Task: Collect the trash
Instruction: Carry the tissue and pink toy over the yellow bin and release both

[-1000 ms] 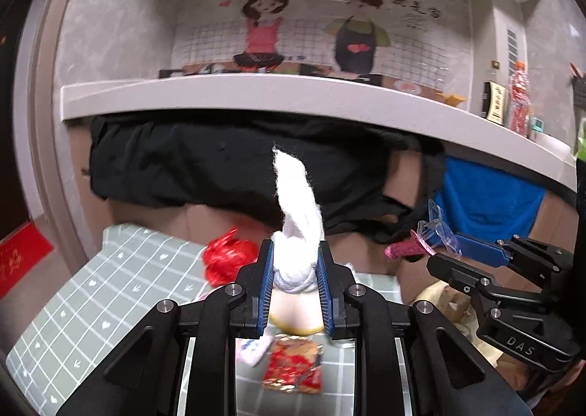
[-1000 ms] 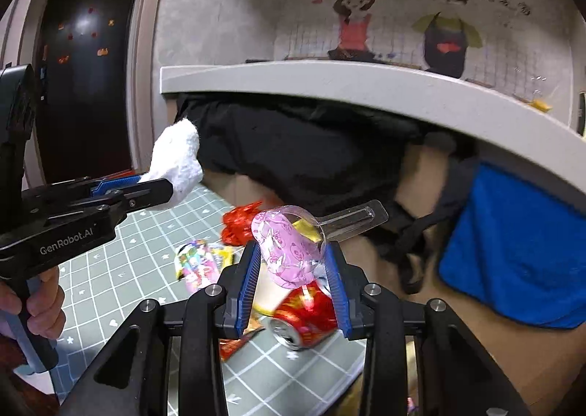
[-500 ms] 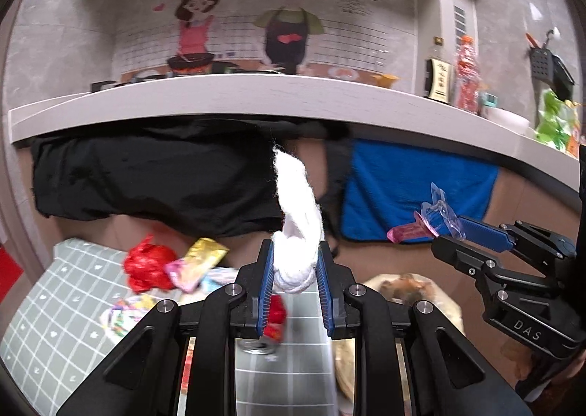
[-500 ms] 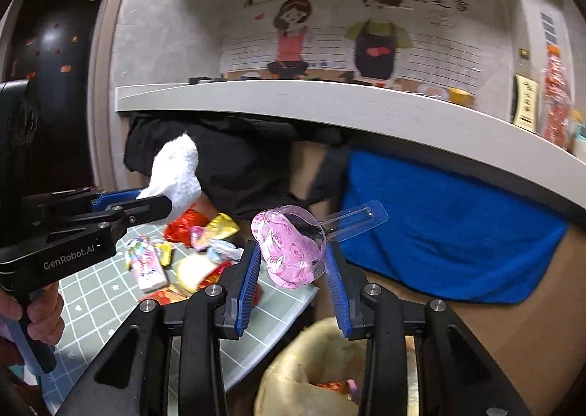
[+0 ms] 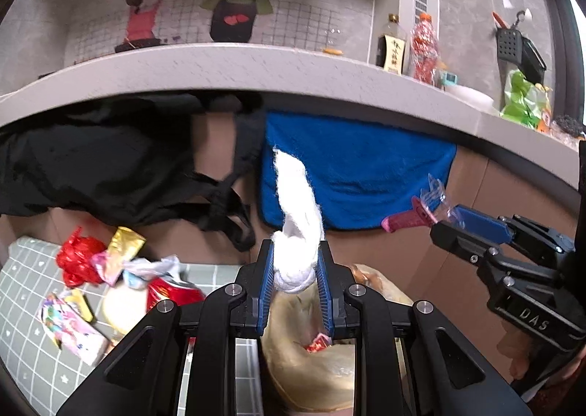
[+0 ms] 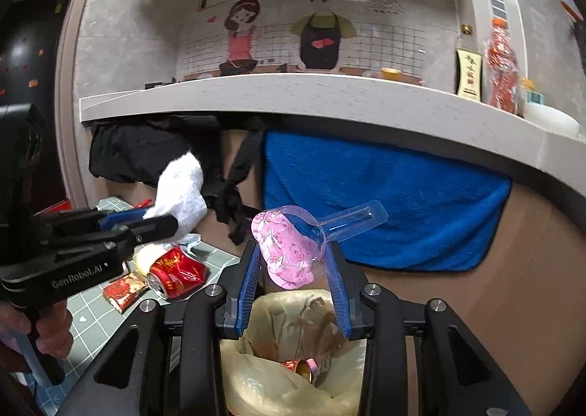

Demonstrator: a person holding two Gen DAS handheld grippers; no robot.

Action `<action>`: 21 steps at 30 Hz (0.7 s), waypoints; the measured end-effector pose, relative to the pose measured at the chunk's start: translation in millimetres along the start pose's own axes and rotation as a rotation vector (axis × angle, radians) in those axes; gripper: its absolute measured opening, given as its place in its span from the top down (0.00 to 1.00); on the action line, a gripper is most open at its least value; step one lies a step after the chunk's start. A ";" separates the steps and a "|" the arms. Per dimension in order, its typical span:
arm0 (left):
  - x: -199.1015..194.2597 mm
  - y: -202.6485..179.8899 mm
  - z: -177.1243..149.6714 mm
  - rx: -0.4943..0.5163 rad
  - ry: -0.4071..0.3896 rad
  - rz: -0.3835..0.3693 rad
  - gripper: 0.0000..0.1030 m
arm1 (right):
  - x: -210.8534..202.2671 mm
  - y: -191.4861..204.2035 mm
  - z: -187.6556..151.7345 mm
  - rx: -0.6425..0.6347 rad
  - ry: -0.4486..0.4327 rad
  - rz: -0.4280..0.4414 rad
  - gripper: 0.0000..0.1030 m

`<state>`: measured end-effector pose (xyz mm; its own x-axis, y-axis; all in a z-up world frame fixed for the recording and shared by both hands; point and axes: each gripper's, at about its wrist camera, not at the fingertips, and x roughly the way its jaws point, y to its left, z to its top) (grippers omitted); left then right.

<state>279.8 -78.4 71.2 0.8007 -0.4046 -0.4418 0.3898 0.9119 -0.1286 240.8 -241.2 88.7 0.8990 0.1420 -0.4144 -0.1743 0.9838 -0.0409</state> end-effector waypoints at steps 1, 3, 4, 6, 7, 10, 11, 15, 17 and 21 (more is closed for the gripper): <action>3.8 -2.7 -1.1 0.001 0.008 -0.002 0.78 | 0.3 -2.1 -1.2 0.008 0.002 0.000 0.67; 7.6 -6.4 -4.5 0.003 0.017 -0.005 0.78 | 0.5 -9.3 -4.7 0.029 0.005 -0.001 0.67; 10.2 -8.4 -6.1 0.005 0.023 -0.006 0.78 | 0.8 -12.7 -6.1 0.039 0.007 0.000 0.67; 14.1 -11.5 -8.6 0.009 0.030 -0.007 0.78 | 1.6 -18.5 -8.3 0.057 0.007 0.003 0.67; 15.9 -13.2 -9.8 0.011 0.033 -0.008 0.78 | 1.8 -20.8 -9.5 0.062 0.007 0.004 0.67; 19.9 -17.2 -12.6 0.018 0.038 -0.008 0.78 | 5.1 -26.3 -12.9 0.073 0.010 0.003 0.67; 21.0 -18.2 -13.5 0.020 0.040 -0.009 0.78 | 6.6 -28.0 -14.6 0.077 0.014 0.005 0.67; 26.1 -20.9 -16.2 0.020 0.042 -0.020 0.78 | 12.8 -33.7 -20.8 0.091 0.024 0.009 0.66; 30.2 -21.6 -18.2 0.021 0.050 -0.026 0.78 | 16.3 -36.3 -23.3 0.096 0.031 0.010 0.66; 38.5 -22.4 -22.0 0.017 0.072 -0.038 0.78 | 21.2 -40.4 -28.1 0.110 0.043 0.010 0.66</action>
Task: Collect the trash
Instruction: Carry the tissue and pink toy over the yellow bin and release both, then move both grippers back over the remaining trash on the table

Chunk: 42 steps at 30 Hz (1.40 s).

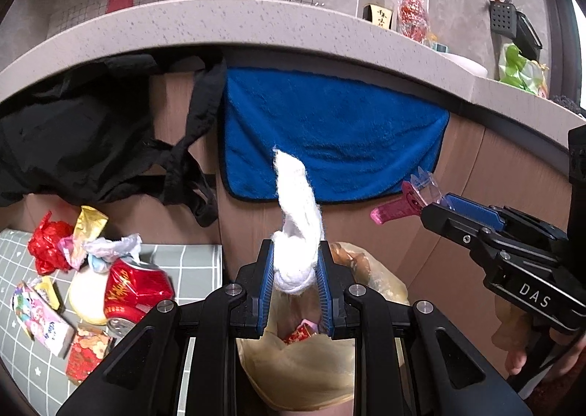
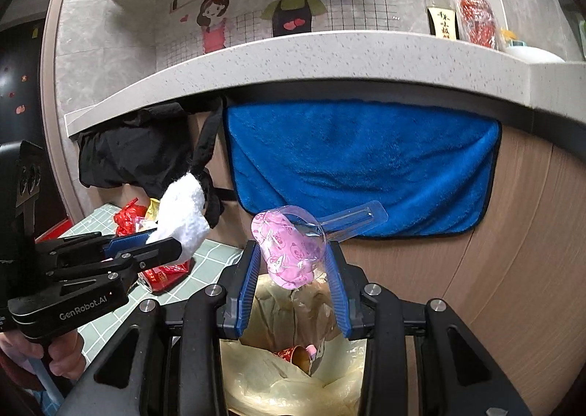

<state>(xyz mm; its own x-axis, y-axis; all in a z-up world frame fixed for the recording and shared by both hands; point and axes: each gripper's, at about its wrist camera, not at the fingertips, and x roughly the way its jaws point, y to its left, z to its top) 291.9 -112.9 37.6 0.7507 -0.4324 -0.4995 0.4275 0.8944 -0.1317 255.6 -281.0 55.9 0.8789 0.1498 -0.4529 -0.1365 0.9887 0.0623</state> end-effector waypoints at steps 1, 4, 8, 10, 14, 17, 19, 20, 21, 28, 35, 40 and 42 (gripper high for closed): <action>1.9 -0.2 -0.6 0.000 0.004 0.001 0.78 | 1.3 -1.0 -0.5 0.003 0.003 0.001 0.66; 5.7 0.6 -1.6 -0.001 0.012 -0.003 0.78 | 6.0 -3.9 -1.8 0.015 0.013 0.004 0.66; 11.7 2.5 0.6 -0.007 0.018 -0.032 0.77 | 11.4 -6.6 -4.0 0.029 0.019 0.009 0.66; 17.9 7.3 3.3 -0.033 0.032 -0.095 0.66 | 16.0 -10.6 -6.2 0.043 0.020 0.014 0.64; 32.1 28.2 1.0 -0.127 0.066 -0.133 0.47 | 32.8 -23.8 -17.3 0.112 0.082 0.024 0.56; 36.0 42.3 -2.9 -0.142 0.093 -0.088 0.46 | 37.3 -26.7 -26.2 0.142 0.103 0.029 0.56; 35.1 49.8 -4.7 -0.139 0.109 -0.059 0.46 | 37.0 -24.5 -27.9 0.141 0.105 0.022 0.56; 32.3 54.4 -5.5 -0.141 0.105 -0.042 0.46 | 36.4 -22.7 -27.6 0.140 0.103 0.020 0.56; 29.0 57.8 -6.4 -0.145 0.098 -0.030 0.46 | 35.0 -19.7 -26.7 0.139 0.099 0.017 0.56; -8.5 111.8 -16.7 -0.205 0.054 0.075 0.46 | 33.7 11.8 -15.3 0.097 0.092 0.040 0.56; -62.4 181.1 -21.0 -0.241 -0.007 0.218 0.46 | 46.9 69.4 -3.4 0.037 0.091 0.114 0.56; -102.9 236.2 -27.2 -0.295 -0.048 0.309 0.46 | 62.6 116.4 4.0 0.001 0.098 0.166 0.56; -114.4 252.5 -30.9 -0.310 -0.061 0.333 0.46 | 69.4 134.8 5.6 -0.013 0.108 0.191 0.56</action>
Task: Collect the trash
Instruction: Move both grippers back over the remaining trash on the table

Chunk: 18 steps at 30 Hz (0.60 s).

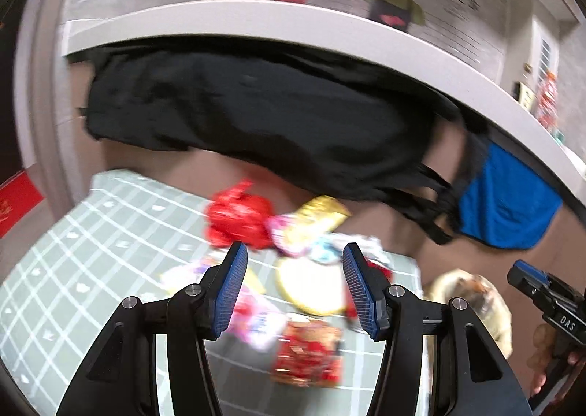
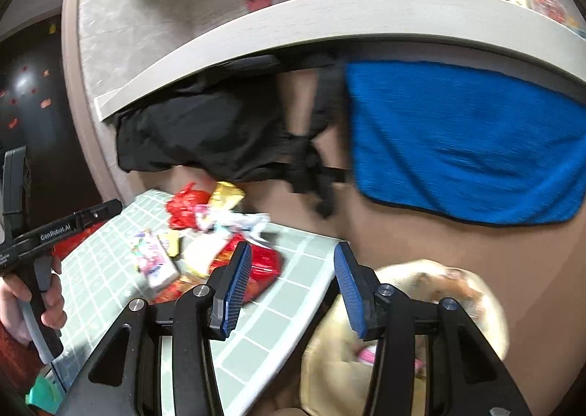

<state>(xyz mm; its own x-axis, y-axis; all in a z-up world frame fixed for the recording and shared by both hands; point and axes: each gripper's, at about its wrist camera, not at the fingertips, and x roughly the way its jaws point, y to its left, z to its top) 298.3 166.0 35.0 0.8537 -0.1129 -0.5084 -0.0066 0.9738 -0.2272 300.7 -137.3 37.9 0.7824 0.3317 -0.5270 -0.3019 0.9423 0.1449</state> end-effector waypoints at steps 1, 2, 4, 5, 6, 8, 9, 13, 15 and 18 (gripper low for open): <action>-3.9 13.2 1.1 -0.014 -0.010 0.016 0.46 | 5.5 9.2 1.6 -0.011 0.006 0.014 0.56; -5.3 19.3 0.6 -0.022 -0.015 0.024 0.46 | 10.8 18.5 3.0 -0.024 0.012 0.025 0.56; -7.1 36.6 -1.4 -0.044 -0.014 0.030 0.46 | 19.8 34.4 3.8 -0.050 0.023 0.039 0.56; -7.6 45.0 -3.9 -0.054 -0.008 0.027 0.46 | 24.1 41.9 3.5 -0.062 0.028 0.047 0.56; -6.0 52.5 -7.5 -0.067 0.003 0.020 0.46 | 28.6 49.3 3.0 -0.072 0.033 0.058 0.56; -0.8 61.3 -15.0 -0.085 0.027 0.006 0.47 | 36.4 61.2 1.0 -0.086 0.045 0.076 0.56; 2.3 64.6 -18.1 -0.089 0.037 0.001 0.46 | 39.1 65.1 -0.3 -0.092 0.051 0.079 0.56; 17.1 72.4 -34.6 -0.121 0.093 -0.003 0.46 | 48.9 75.9 -6.1 -0.123 0.080 0.079 0.56; 25.3 74.9 -40.3 -0.148 0.117 -0.008 0.46 | 51.3 76.6 -8.4 -0.128 0.087 0.073 0.56; 36.7 81.6 -45.4 -0.182 0.134 0.001 0.46 | 53.1 72.9 -11.3 -0.118 0.097 0.070 0.56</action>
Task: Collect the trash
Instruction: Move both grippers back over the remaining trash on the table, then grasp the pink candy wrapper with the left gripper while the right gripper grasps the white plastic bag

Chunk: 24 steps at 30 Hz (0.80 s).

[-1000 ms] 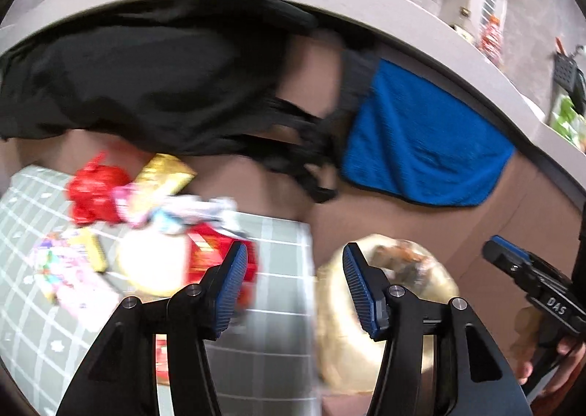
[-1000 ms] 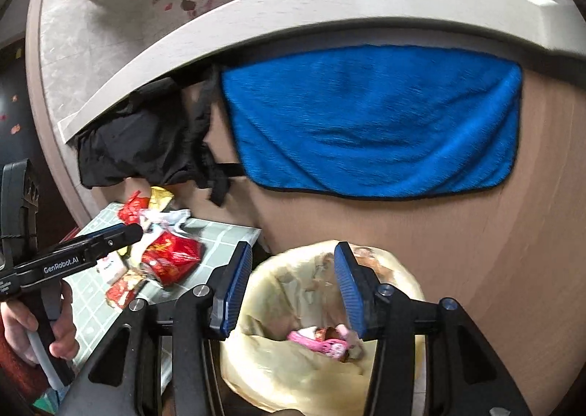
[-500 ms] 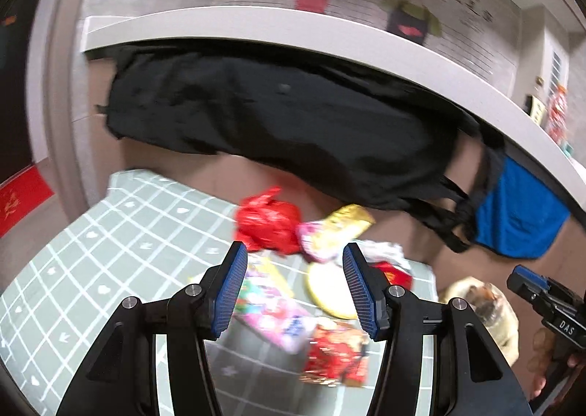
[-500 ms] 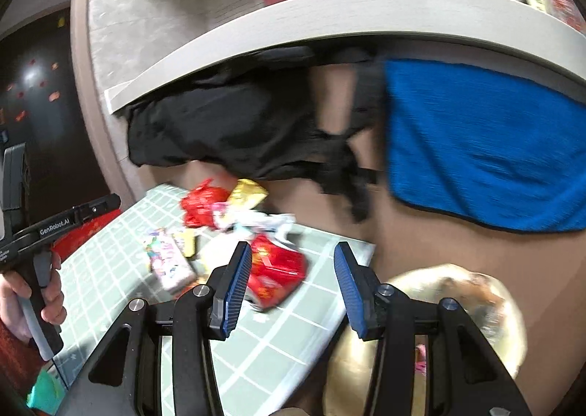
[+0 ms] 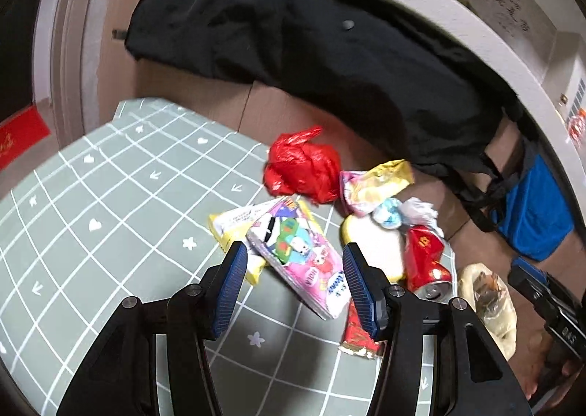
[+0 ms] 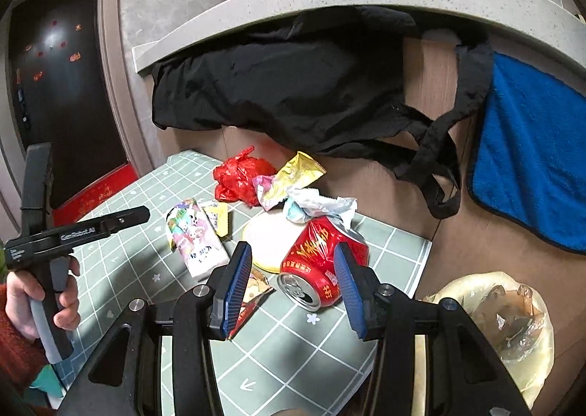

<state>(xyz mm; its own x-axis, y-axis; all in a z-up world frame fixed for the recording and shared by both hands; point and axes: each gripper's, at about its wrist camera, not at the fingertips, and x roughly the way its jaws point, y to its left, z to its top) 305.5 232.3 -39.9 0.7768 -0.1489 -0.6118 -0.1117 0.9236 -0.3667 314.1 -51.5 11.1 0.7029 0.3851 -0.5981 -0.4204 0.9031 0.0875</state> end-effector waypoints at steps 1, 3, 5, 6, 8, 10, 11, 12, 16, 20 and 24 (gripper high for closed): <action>4.6 2.1 -0.3 -0.008 0.012 0.001 0.46 | 0.9 -1.9 -1.4 0.003 0.004 -0.002 0.56; 13.0 4.9 -0.1 -0.026 0.042 -0.013 0.46 | 3.1 -5.3 -3.4 0.007 0.007 -0.008 0.56; 20.7 5.5 -0.3 -0.047 0.074 -0.029 0.47 | 7.7 -7.0 -2.5 0.010 0.012 -0.012 0.56; 21.4 4.6 0.4 -0.050 0.075 -0.034 0.47 | 10.1 -6.8 -1.0 0.010 0.014 -0.012 0.56; 17.4 1.7 3.5 -0.035 0.042 -0.028 0.47 | 18.6 -3.0 5.6 -0.004 0.013 -0.006 0.56; 11.1 -2.2 7.5 0.008 -0.005 -0.002 0.47 | 33.3 3.9 15.6 -0.035 0.018 -0.010 0.56; 8.3 -3.4 9.9 0.030 -0.024 0.007 0.47 | 43.5 7.3 21.5 -0.053 0.021 -0.011 0.56; 5.7 -4.1 12.1 0.048 -0.037 0.009 0.47 | 54.1 10.0 26.9 -0.068 0.024 -0.013 0.56; -1.5 1.3 21.4 0.107 -0.045 -0.022 0.47 | 98.0 10.3 41.3 -0.131 0.071 -0.055 0.57; -1.1 11.4 26.4 0.129 -0.034 -0.041 0.47 | 145.3 -3.1 50.0 -0.161 0.167 -0.075 0.57; 8.1 13.1 30.0 0.131 -0.018 -0.049 0.47 | 180.2 -14.8 50.1 -0.110 0.272 -0.021 0.66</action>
<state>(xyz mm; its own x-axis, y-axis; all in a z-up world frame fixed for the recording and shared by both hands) 329.0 253.8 -28.7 0.7902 -0.1901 -0.5826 0.0079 0.9537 -0.3005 475.8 14.1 -58.0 0.5385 0.2883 -0.7918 -0.4777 0.8785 -0.0050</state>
